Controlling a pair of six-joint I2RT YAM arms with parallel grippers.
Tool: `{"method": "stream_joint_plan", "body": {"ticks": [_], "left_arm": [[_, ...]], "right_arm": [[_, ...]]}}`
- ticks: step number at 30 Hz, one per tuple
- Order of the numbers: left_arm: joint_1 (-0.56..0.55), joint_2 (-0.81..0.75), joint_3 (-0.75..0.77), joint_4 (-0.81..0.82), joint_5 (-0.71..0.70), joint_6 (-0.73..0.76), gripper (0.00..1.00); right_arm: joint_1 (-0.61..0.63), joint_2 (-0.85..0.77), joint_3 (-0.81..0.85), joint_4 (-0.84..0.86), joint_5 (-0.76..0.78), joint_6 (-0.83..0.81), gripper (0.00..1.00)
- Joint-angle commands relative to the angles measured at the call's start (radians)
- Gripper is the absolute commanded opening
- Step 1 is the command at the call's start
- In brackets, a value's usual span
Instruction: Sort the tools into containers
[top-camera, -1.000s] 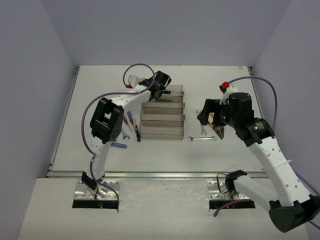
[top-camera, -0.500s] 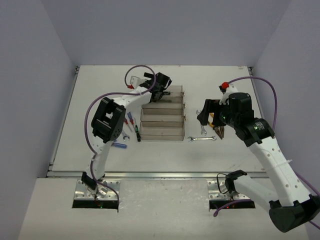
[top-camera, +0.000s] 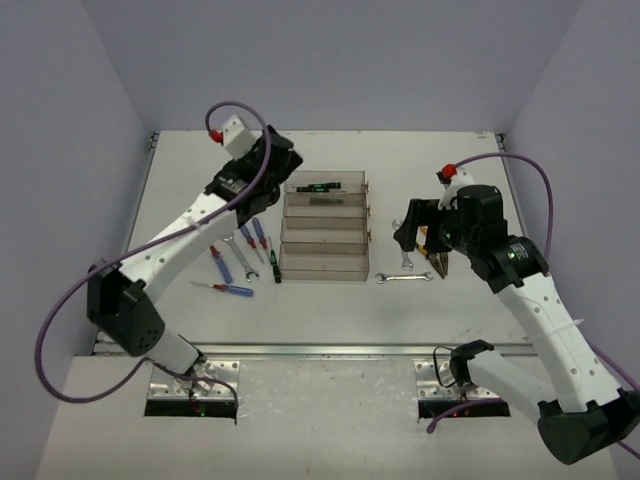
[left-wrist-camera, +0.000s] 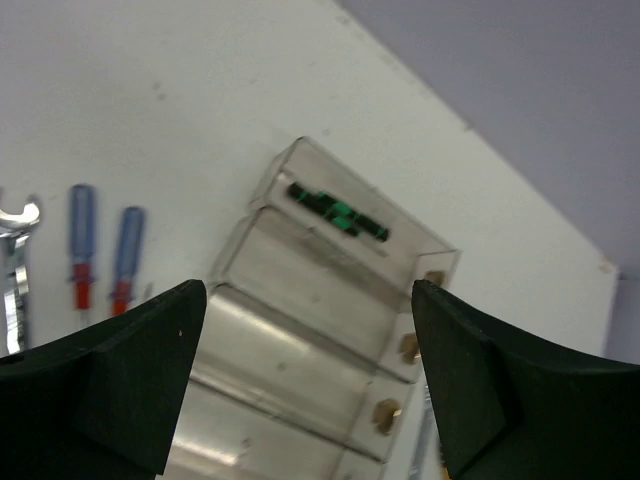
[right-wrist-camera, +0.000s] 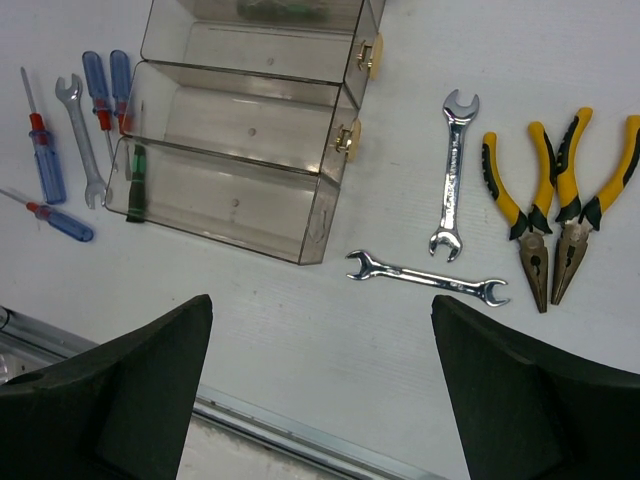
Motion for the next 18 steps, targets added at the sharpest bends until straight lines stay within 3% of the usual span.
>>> {"method": "stream_joint_plan", "body": {"ticks": [1, 9, 18], "left_arm": [[0.023, -0.100, -0.280, -0.082, 0.216, 0.141, 0.70], [0.024, -0.179, -0.514, -0.050, 0.388, 0.194, 0.49], [0.026, -0.157, -0.622, 0.018, 0.404, 0.137, 0.42]], "right_arm": [[-0.003, 0.009, 0.026, 0.020, -0.023, -0.018, 0.90], [-0.003, 0.029, 0.009, 0.027, -0.044, -0.018, 0.89], [-0.003, 0.044, 0.007, 0.034, -0.062, -0.018, 0.89]]}}
